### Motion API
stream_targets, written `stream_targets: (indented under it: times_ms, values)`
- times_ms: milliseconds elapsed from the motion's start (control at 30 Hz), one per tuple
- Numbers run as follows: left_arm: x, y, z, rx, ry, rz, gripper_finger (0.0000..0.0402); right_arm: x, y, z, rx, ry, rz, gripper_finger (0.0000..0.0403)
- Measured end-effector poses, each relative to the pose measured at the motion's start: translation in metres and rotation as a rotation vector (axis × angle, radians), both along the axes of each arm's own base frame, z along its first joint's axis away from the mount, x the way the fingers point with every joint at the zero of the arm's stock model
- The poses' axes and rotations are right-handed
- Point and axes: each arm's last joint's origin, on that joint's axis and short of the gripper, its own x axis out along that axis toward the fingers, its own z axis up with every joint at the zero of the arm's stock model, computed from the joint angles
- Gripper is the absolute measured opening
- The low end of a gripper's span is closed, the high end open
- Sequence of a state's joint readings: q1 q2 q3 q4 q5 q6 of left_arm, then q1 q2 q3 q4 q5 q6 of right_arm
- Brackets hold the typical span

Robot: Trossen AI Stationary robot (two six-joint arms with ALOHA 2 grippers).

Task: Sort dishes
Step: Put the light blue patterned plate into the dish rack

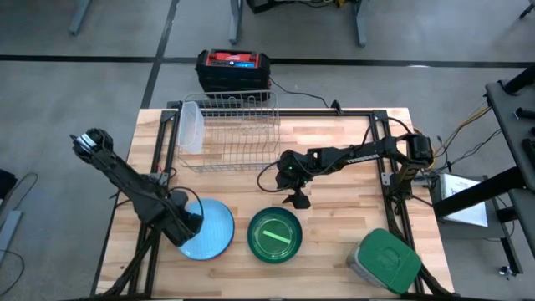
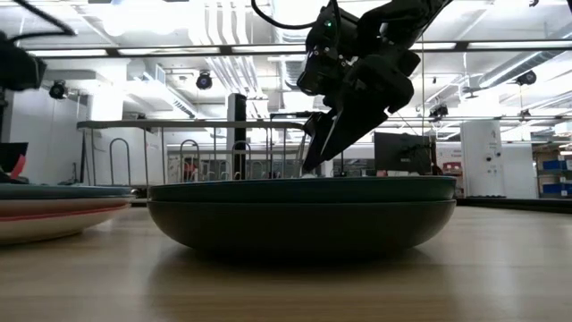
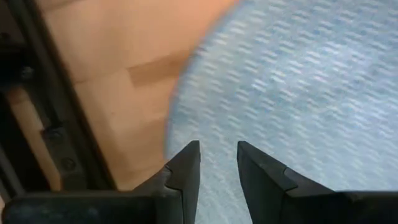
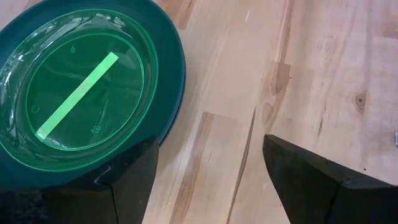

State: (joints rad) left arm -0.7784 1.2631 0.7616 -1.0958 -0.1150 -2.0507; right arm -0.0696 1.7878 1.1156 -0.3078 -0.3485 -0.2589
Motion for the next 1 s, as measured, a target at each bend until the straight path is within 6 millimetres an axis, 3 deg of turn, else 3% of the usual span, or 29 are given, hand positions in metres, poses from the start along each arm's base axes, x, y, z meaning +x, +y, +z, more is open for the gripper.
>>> stream_targets:
  times_ms: [233, 533, 1000]
  values:
    - [-0.006, 0.005, 0.014, 0.121, 0.123, 0.036, 0.0096, 0.001, 0.000, 0.000, -0.001, -0.009, 0.001, 0.0273]
    - [-0.017, 0.017, -0.008, 0.063, 0.064, 0.054, 0.0096, 0.000, 0.000, -0.001, 0.005, -0.001, -0.008, 0.0284]
    - [-0.014, 0.012, -0.014, 0.011, 0.071, 0.121, 0.0096, -0.002, 0.000, -0.003, 0.009, 0.007, -0.012, 0.0278]
